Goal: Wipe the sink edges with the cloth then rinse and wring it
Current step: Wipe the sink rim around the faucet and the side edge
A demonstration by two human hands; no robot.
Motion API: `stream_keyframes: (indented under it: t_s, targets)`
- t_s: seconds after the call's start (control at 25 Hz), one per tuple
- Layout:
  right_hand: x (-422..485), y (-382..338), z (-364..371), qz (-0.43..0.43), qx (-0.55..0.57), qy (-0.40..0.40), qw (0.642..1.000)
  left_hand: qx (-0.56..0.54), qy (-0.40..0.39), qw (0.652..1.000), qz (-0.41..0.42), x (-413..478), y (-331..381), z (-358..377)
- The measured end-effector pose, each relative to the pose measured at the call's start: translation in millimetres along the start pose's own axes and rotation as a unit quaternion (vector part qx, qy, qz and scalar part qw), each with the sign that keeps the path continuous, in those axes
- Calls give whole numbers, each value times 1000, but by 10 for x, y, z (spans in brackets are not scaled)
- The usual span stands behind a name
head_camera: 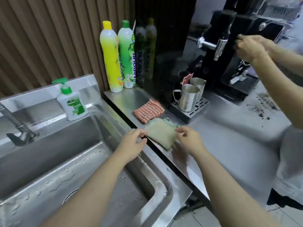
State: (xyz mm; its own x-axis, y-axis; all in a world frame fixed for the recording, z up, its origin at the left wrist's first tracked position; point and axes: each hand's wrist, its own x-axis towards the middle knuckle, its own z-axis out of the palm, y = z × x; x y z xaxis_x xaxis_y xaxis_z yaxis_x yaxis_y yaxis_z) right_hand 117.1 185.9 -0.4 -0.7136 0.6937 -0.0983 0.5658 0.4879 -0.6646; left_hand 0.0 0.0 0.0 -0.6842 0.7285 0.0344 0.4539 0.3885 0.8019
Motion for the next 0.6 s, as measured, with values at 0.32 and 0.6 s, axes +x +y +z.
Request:
stream_keyframes:
  t_s: [0.32, 0.6]
  targets:
    - [606, 127, 68, 42, -89, -20, 995, 233, 42, 970, -47, 779, -24, 510]
    - [352, -156, -63, 62, 229, -125, 963, 116, -39, 992, 26, 521, -108, 273]
